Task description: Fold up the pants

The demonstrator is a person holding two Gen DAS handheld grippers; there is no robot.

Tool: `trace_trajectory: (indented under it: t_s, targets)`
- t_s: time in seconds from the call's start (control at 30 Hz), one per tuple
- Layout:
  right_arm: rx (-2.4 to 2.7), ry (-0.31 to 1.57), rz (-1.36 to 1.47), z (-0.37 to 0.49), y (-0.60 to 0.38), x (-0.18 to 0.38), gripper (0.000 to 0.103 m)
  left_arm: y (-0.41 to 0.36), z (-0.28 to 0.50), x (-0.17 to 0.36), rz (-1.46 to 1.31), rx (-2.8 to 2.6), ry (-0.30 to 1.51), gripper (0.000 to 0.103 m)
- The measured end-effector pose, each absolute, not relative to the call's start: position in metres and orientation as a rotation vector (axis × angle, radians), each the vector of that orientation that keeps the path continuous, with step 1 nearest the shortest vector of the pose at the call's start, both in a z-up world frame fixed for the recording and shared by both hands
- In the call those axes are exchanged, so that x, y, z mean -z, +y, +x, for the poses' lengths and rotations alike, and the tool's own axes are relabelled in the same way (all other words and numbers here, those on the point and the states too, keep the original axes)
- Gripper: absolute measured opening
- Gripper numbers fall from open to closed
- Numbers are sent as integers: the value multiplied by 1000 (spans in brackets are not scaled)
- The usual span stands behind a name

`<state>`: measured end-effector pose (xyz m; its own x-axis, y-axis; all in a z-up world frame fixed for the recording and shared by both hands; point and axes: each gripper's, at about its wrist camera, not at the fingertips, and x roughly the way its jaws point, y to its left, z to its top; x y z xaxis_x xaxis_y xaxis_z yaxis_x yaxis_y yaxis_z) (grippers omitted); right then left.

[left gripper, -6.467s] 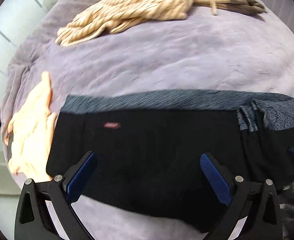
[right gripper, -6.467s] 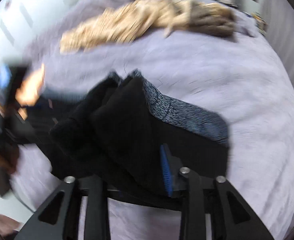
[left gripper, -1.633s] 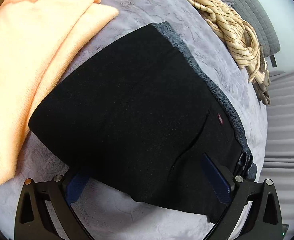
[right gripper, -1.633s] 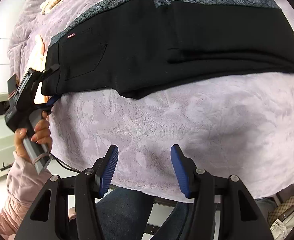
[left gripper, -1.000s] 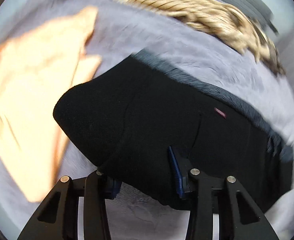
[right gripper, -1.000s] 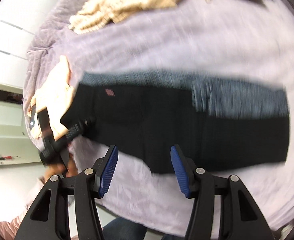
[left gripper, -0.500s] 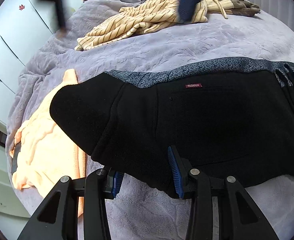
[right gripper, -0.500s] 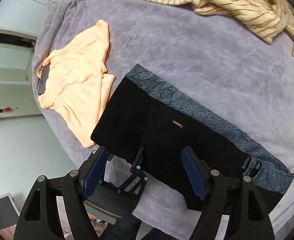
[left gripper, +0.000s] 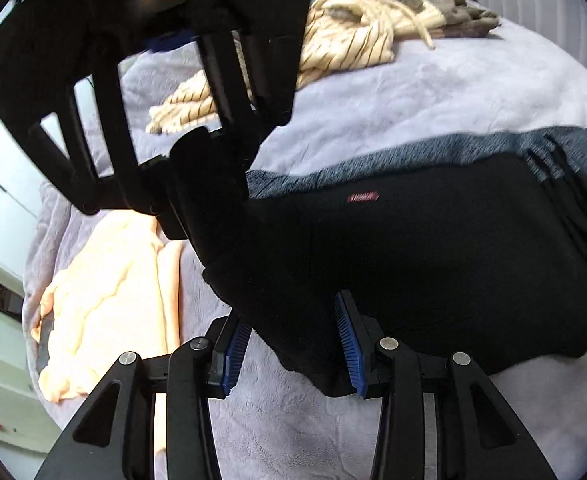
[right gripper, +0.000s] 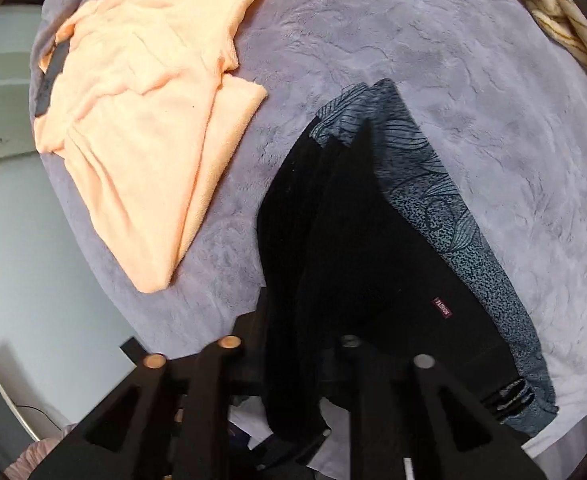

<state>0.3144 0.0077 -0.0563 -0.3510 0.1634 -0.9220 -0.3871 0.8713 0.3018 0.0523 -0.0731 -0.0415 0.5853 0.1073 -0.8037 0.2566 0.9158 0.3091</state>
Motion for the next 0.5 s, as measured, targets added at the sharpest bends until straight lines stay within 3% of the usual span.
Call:
trace_trajectory:
  t_s: [0.3, 0.5]
  targets:
    - [-662, 1603, 298, 298, -130, -37, 17, -135, 52, -45, 377, 225, 784, 43]
    - [-623, 1414, 559, 260, -254, -81, 18, -229, 19, -75, 432, 385, 694, 43]
